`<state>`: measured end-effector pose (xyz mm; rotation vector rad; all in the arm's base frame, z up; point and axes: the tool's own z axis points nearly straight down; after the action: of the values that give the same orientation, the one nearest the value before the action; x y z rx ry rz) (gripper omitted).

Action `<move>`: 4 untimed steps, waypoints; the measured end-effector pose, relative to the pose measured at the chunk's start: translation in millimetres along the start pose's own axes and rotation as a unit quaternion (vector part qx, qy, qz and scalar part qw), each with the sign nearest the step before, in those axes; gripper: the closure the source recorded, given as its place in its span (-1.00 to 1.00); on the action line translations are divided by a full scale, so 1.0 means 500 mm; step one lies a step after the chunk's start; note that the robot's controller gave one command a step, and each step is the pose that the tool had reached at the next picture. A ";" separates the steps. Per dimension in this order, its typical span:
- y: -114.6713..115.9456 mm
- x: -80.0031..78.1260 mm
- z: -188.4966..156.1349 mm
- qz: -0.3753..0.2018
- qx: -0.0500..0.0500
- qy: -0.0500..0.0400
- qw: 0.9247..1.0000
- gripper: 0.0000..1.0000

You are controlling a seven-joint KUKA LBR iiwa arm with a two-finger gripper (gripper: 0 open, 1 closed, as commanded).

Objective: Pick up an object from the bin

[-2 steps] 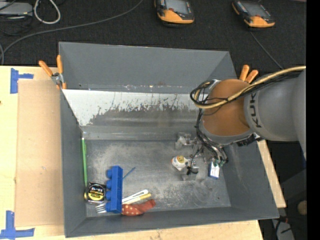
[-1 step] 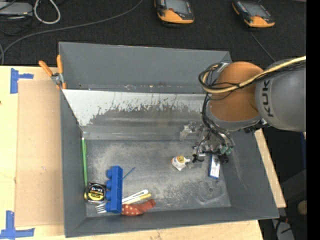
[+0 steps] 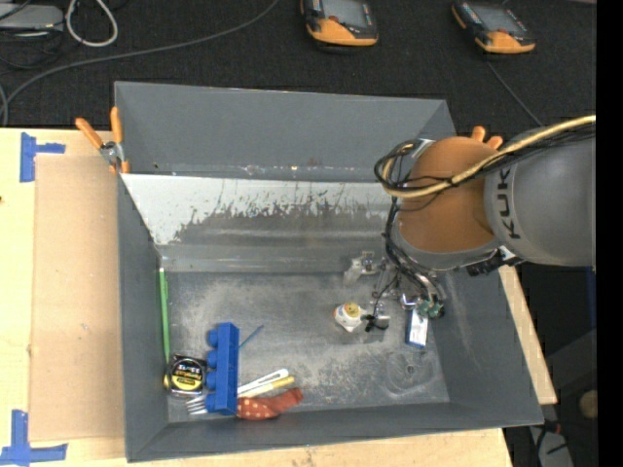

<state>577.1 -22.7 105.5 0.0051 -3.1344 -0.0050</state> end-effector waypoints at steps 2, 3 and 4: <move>0.004 0.004 0.069 0.034 -0.001 -0.004 0.999 1.00; 0.004 0.004 0.069 0.034 -0.001 -0.004 0.999 1.00; 0.005 0.011 -0.007 0.034 -0.001 0.000 0.999 1.00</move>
Offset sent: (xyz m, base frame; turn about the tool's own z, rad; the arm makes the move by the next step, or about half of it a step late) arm -0.0037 0.0015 -0.0355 0.0675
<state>571.7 -20.0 108.9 -0.1027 -3.1319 -0.0087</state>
